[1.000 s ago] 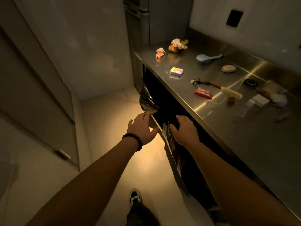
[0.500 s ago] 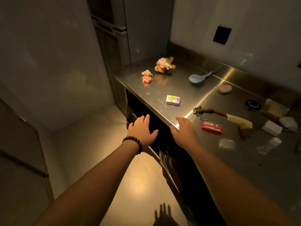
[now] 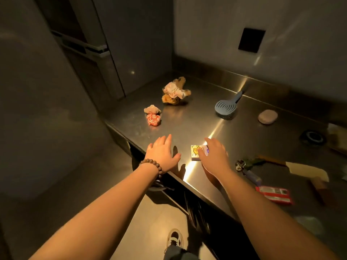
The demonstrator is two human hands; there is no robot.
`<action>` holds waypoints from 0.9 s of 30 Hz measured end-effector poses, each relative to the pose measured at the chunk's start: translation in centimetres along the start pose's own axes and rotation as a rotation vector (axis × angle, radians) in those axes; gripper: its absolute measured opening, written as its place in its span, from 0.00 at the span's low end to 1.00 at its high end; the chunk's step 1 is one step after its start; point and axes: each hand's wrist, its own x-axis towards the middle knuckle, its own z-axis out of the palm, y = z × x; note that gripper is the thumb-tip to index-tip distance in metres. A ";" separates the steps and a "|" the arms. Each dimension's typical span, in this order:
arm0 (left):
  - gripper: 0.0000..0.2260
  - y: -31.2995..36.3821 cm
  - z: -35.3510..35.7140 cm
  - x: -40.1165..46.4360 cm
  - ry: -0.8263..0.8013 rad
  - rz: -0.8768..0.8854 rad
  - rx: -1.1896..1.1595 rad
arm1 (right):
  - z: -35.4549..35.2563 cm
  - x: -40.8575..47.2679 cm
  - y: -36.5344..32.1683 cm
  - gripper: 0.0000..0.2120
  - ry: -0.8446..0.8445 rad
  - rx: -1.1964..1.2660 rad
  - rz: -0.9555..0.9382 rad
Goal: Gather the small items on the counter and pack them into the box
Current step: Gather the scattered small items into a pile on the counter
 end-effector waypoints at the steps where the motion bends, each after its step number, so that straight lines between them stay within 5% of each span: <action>1: 0.35 -0.2 -0.5 1.9 -0.003 0.024 0.014 | -0.2 1.3 -0.1 0.25 0.011 -0.007 0.023; 17: 0.34 1.6 -1.6 16.3 -0.089 0.360 -0.003 | -1.7 8.8 0.3 0.27 0.093 -0.071 0.316; 27: 0.32 -4.7 -2.6 19.8 -0.150 0.534 -0.019 | 1.8 8.1 -5.3 0.25 0.237 -0.094 0.413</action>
